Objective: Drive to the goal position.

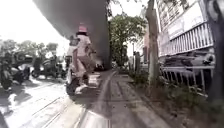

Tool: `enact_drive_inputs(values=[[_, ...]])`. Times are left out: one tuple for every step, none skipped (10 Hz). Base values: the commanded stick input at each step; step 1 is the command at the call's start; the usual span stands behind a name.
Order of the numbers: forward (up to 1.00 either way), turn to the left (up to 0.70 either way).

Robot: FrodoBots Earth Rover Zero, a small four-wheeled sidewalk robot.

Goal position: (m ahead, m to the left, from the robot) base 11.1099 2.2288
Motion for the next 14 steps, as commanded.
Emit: enact_drive_inputs(values=[[0.45,0.00],[0.45,0.00],[0.45,0.00],[0.45,0.00],[0.45,0.00],[0.45,0.00],[0.45,0.00],[0.45,0.00],[0.45,0.00],[0.45,0.00],[0.45,0.00],[0.45,0.00],[0.45,0.00],[0.45,0.00]])
